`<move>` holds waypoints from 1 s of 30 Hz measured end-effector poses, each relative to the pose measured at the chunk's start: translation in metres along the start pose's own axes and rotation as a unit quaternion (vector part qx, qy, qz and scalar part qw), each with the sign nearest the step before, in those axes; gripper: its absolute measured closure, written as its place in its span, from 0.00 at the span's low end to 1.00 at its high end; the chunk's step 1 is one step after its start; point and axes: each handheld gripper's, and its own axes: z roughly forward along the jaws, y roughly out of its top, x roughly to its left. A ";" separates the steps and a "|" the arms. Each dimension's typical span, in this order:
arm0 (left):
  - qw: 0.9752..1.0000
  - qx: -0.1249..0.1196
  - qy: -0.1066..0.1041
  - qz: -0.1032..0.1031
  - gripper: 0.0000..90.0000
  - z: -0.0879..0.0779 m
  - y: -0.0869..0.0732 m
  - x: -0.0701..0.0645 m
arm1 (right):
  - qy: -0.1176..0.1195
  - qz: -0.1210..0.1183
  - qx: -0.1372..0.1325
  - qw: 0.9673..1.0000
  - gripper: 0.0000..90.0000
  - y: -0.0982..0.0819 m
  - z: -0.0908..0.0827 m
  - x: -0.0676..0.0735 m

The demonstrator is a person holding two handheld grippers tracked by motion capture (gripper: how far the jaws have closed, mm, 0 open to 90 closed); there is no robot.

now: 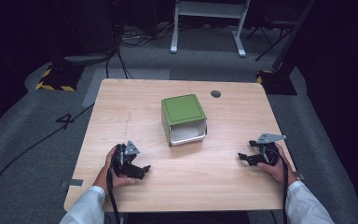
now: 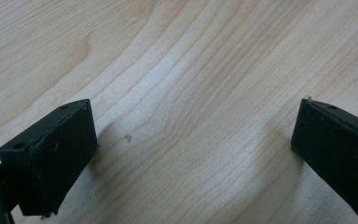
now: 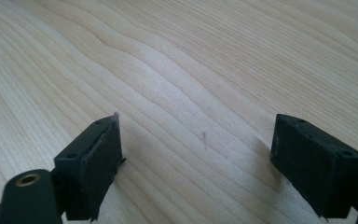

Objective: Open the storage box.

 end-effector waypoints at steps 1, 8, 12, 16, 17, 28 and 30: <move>1.000 0.001 -0.003 0.002 0.00 0.001 0.001 0.000 | 0.000 0.000 0.000 1.000 0.18 0.000 0.000 0.000; 0.999 0.004 -0.036 0.039 0.23 0.001 0.010 -0.007 | -0.002 0.000 0.001 1.000 0.18 0.001 0.001 0.000; 0.998 0.009 -0.041 0.052 0.20 -0.002 0.015 -0.016 | -0.003 0.001 0.001 1.000 0.18 0.001 0.001 0.000; 0.996 -0.012 -0.054 0.071 0.24 -0.010 0.029 -0.025 | -0.004 0.002 0.001 1.000 0.18 -0.001 -0.001 0.000; 0.995 -0.019 -0.058 0.075 0.23 -0.011 0.033 -0.028 | -0.004 0.002 0.000 1.000 0.18 -0.001 -0.001 0.000; 0.988 -0.069 -0.070 0.117 0.26 -0.021 0.069 -0.051 | -0.003 0.001 0.001 1.000 0.18 -0.001 -0.001 0.000; 0.987 -0.073 -0.073 0.122 0.26 -0.020 0.076 -0.054 | -0.003 0.001 0.001 1.000 0.18 -0.001 -0.001 0.000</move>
